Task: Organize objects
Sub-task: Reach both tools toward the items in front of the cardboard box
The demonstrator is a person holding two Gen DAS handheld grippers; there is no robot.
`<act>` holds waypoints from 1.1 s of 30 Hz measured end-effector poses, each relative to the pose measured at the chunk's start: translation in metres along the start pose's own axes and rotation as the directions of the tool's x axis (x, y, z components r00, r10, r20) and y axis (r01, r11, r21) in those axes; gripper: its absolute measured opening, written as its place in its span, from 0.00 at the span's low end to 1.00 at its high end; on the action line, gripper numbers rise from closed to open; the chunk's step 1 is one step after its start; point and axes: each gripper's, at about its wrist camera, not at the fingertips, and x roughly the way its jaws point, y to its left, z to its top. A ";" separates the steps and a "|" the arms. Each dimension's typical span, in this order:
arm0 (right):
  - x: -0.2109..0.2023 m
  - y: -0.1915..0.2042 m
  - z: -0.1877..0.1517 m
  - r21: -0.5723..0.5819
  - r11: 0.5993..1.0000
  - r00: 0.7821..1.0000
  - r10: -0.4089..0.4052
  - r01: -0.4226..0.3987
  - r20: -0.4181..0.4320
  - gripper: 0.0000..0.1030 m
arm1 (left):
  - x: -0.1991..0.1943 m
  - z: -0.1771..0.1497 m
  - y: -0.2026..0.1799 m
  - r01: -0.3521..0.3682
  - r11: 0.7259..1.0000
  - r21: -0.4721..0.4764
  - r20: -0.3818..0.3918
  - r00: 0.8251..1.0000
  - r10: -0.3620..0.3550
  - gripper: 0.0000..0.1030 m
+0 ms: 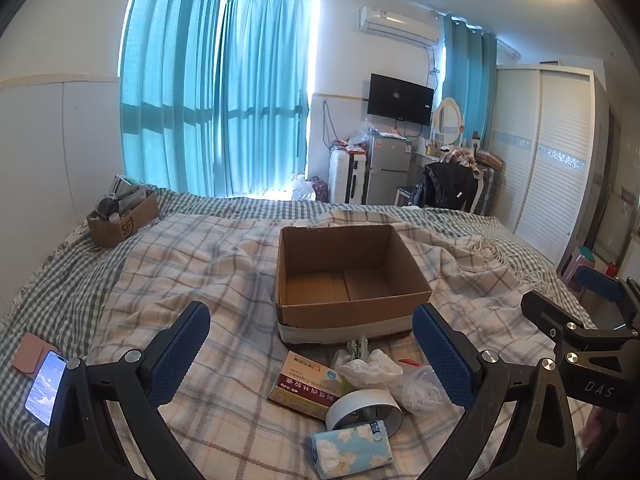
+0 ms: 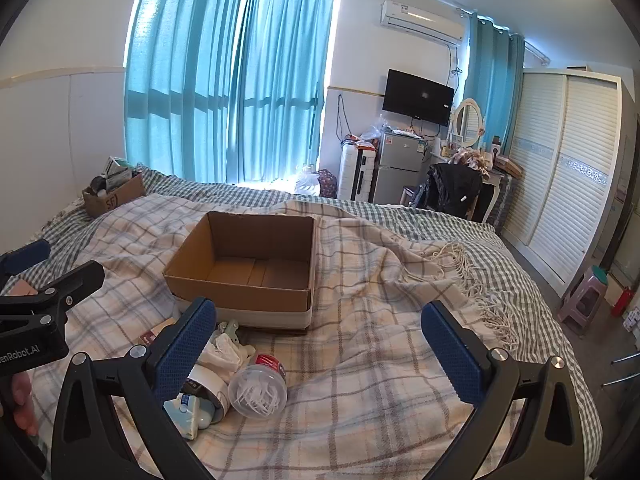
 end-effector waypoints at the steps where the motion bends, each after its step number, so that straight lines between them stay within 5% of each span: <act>1: 0.000 -0.001 0.000 0.001 1.000 1.000 0.000 0.000 0.000 1.00 | 0.000 0.000 0.000 0.001 1.000 -0.001 0.000 1.000 -0.001 1.00; 28: -0.009 -0.008 0.001 -0.011 1.000 1.000 0.029 -0.029 0.009 1.00 | 0.000 0.000 -0.004 -0.002 1.000 -0.016 -0.017 1.000 0.001 1.00; 33: -0.004 -0.014 -0.004 -0.036 0.998 0.998 0.046 -0.048 -0.038 1.00 | 0.005 -0.005 -0.010 0.037 0.999 -0.020 -0.067 0.997 -0.038 1.00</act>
